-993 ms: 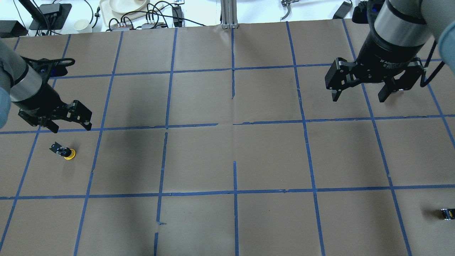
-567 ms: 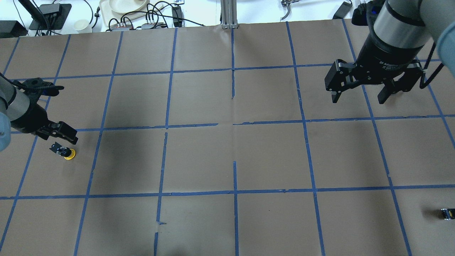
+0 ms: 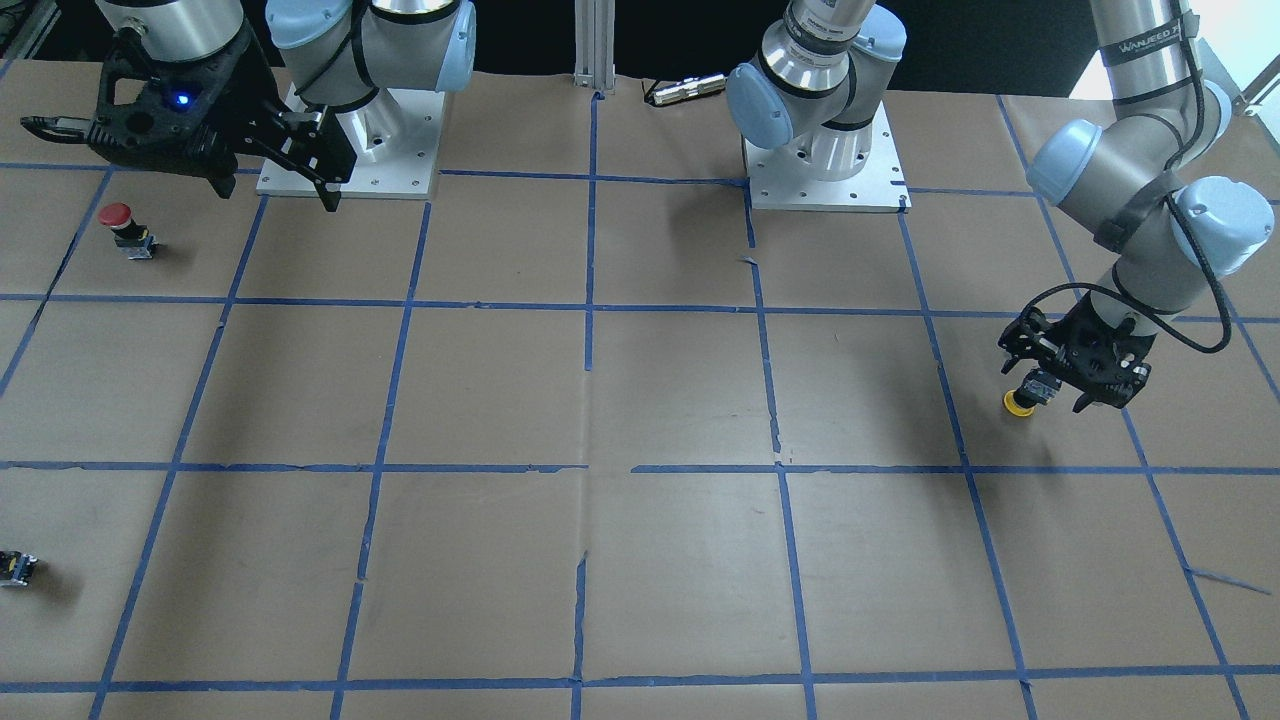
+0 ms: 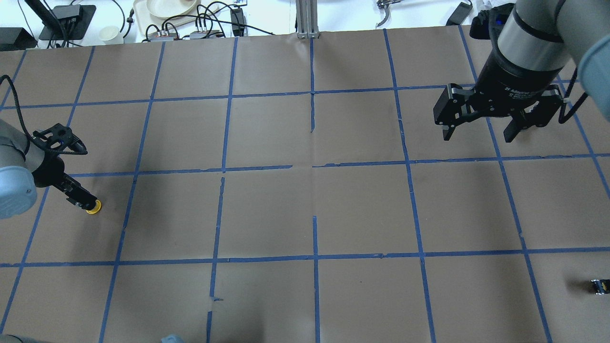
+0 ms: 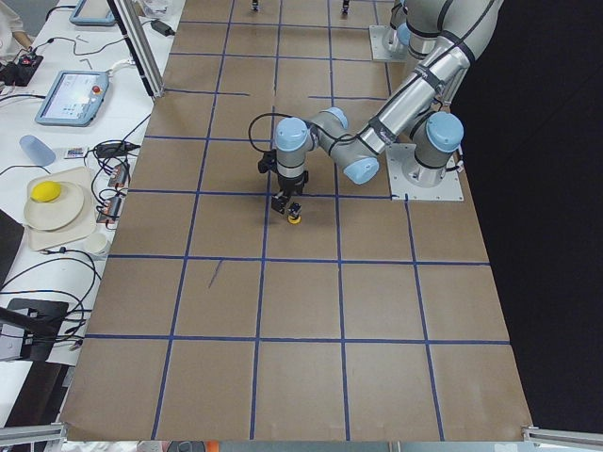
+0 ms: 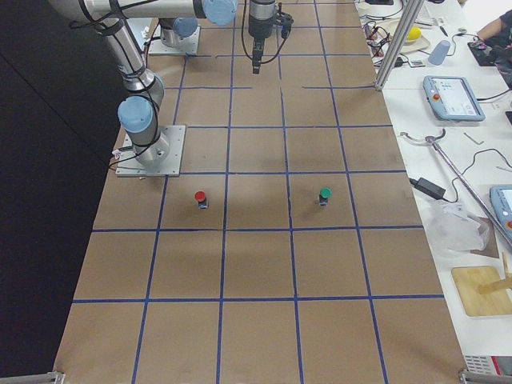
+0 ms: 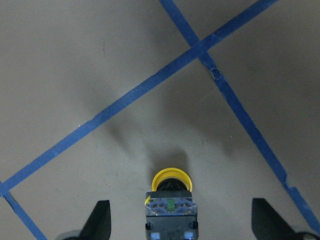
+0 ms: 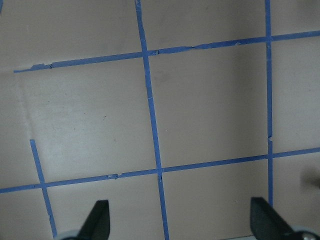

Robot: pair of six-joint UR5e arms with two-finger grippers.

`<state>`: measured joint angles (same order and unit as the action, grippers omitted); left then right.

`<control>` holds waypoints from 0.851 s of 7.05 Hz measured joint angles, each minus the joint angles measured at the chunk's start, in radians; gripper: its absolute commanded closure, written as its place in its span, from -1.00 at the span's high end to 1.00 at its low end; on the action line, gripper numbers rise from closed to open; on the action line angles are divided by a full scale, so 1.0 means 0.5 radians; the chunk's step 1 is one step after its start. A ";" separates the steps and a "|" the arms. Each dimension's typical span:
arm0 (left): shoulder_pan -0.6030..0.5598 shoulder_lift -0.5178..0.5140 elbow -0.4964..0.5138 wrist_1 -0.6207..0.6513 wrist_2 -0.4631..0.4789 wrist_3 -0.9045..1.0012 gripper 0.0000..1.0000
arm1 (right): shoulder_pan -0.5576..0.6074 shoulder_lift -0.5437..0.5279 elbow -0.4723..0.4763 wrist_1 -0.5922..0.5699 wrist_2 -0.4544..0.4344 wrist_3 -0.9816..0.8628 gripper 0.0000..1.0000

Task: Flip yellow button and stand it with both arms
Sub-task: 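Lower the left gripper over the yellow button and close on its base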

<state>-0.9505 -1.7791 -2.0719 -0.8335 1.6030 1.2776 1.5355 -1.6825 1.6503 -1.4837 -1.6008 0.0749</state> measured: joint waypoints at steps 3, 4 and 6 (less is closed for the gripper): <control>0.003 -0.009 0.006 -0.019 0.097 0.044 0.44 | 0.000 -0.001 0.000 0.004 -0.002 0.001 1.00; 0.004 0.001 0.013 -0.034 0.131 0.044 0.38 | 0.000 -0.001 0.001 0.005 -0.002 0.002 1.00; 0.005 0.012 0.018 -0.046 0.146 0.031 -0.42 | 0.000 -0.001 0.003 0.005 -0.002 0.001 1.00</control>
<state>-0.9480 -1.7730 -2.0629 -0.8565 1.6758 1.2930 1.5355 -1.6827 1.6518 -1.4812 -1.6019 0.0755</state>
